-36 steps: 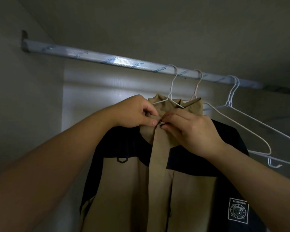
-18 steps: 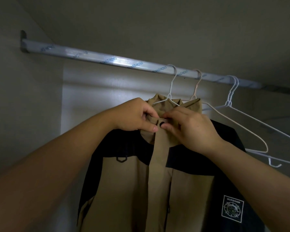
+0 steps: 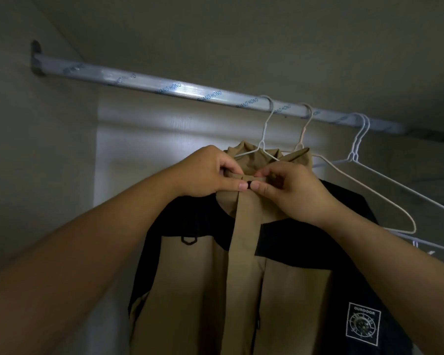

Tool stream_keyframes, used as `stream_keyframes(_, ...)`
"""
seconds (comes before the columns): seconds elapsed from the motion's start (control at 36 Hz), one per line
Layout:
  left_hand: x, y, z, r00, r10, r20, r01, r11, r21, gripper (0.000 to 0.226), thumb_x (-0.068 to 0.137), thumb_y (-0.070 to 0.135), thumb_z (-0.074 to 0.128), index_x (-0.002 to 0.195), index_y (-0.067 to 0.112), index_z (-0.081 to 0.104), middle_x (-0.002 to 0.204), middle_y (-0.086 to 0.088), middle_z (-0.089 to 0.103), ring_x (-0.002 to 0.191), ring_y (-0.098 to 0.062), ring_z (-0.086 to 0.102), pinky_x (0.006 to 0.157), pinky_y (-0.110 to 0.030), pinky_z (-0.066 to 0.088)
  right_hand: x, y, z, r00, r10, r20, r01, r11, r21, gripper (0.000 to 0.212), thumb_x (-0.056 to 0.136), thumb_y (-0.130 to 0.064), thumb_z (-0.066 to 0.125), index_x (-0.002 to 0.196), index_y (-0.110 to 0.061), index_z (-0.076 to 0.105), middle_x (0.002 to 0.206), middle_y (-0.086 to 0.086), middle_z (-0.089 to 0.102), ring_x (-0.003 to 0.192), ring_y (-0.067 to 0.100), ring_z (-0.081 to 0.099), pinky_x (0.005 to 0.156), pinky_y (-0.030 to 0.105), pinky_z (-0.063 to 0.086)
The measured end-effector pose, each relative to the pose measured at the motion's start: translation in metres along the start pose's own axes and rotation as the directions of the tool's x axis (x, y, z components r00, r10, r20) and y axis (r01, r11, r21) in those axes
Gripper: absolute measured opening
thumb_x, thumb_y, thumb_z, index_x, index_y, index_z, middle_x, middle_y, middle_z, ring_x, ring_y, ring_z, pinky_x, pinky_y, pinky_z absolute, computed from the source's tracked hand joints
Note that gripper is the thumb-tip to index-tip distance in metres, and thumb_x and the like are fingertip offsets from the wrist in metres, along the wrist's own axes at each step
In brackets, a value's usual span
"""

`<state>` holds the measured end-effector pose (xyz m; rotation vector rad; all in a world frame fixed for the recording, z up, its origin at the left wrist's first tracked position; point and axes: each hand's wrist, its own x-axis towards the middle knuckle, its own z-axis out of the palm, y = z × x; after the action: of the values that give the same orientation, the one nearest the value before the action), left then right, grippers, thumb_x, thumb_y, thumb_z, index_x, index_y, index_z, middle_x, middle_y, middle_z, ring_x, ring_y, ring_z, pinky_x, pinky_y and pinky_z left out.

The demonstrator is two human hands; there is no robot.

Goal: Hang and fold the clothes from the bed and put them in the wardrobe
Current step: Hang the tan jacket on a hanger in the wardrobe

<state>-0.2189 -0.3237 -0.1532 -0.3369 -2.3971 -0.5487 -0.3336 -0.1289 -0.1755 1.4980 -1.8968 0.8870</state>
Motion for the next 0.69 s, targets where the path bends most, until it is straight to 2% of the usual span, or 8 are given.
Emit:
stream_keyframes(0.11,-0.001,-0.004,0.007,0.999,-0.029,-0.037,0.029,1.0,-0.01,0.004,0.085,0.029,0.079,0.086,0.026,0.076,0.06,0.023,0.059,0.057,0.005,0.051,0.055,-0.008,0.036,0.001,0.002,-0.001,0.999,0.005,0.045,-0.005,1.0,-0.017,0.014,0.096,-0.036,0.064,0.105,-0.028,0.072,0.097,-0.015,0.064,0.092,-0.004,0.056,0.077,0.013,0.041)
stream_keyframes(0.19,0.0,-0.005,0.016,0.996,-0.021,-0.086,0.021,1.0,0.003,0.005,0.084,0.033,0.078,0.083,0.03,0.074,0.059,0.024,0.059,0.055,0.004,0.051,0.053,-0.01,0.037,0.002,0.0,0.0,0.998,0.013,0.058,-0.01,0.998,-0.056,0.013,0.097,-0.034,0.062,0.101,-0.026,0.07,0.094,-0.013,0.062,0.09,-0.005,0.054,0.072,0.007,0.036)
stream_keyframes(0.31,-0.001,-0.005,0.022,0.99,0.034,-0.135,-0.032,0.999,0.016,0.011,0.085,0.039,0.077,0.081,0.029,0.074,0.055,0.02,0.056,0.051,0.004,0.048,0.049,-0.008,0.034,0.003,-0.002,0.002,0.997,0.043,0.057,-0.039,0.997,-0.068,0.013,0.097,-0.035,0.061,0.099,-0.026,0.07,0.088,-0.012,0.063,0.082,-0.002,0.056,0.067,0.012,0.037)
stream_keyframes(0.42,0.0,-0.008,0.023,0.991,0.024,-0.135,-0.022,1.0,0.021,0.008,0.089,0.035,0.073,0.087,0.028,0.075,0.066,0.011,0.062,0.056,0.003,0.05,0.053,-0.01,0.037,0.004,-0.005,0.001,0.994,0.081,0.078,-0.078,0.996,-0.035,0.015,0.099,-0.036,0.059,0.097,-0.026,0.07,0.084,-0.008,0.066,0.079,0.002,0.058,0.068,0.02,0.043)
stream_keyframes(0.5,0.0,-0.009,0.03,0.988,0.007,-0.156,-0.002,1.0,0.029,0.009,0.09,0.034,0.071,0.087,0.026,0.072,0.066,0.017,0.057,0.058,0.003,0.049,0.055,-0.01,0.036,0.005,-0.005,0.0,0.99,0.106,0.089,-0.105,0.994,-0.012,0.016,0.1,-0.035,0.057,0.095,-0.026,0.069,0.086,-0.01,0.065,0.08,-0.001,0.058,0.065,0.013,0.041)
stream_keyframes(0.56,0.0,-0.009,0.033,0.986,-0.005,-0.168,0.008,1.0,0.022,0.01,0.091,0.034,0.07,0.089,0.024,0.072,0.071,0.014,0.059,0.062,0.0,0.052,0.058,-0.015,0.037,0.005,-0.005,0.001,0.989,0.121,0.09,-0.121,0.993,-0.006,0.016,0.1,-0.035,0.057,0.094,-0.026,0.069,0.085,-0.01,0.065,0.079,-0.003,0.057,0.061,0.008,0.038)
stream_keyframes(0.64,0.0,-0.008,0.034,0.987,-0.024,-0.161,0.023,1.0,-0.013,0.007,0.091,0.032,0.07,0.09,0.025,0.071,0.085,-0.003,0.064,0.072,-0.016,0.057,0.067,-0.035,0.046,0.006,-0.006,0.002,0.988,0.131,0.079,-0.13,0.991,-0.009,0.016,0.1,-0.034,0.057,0.093,-0.025,0.069,0.083,-0.01,0.065,0.075,-0.004,0.057,0.059,0.008,0.037)
stream_keyframes(0.69,0.0,-0.007,0.033,0.987,-0.025,-0.16,0.021,0.999,-0.026,0.003,0.091,0.031,0.071,0.089,0.029,0.071,0.083,0.0,0.064,0.066,-0.005,0.052,0.065,-0.03,0.043,0.006,-0.007,0.003,0.989,0.127,0.076,-0.127,0.992,-0.006,0.016,0.1,-0.033,0.057,0.092,-0.024,0.068,0.082,-0.009,0.064,0.075,-0.005,0.056,0.06,0.007,0.038)
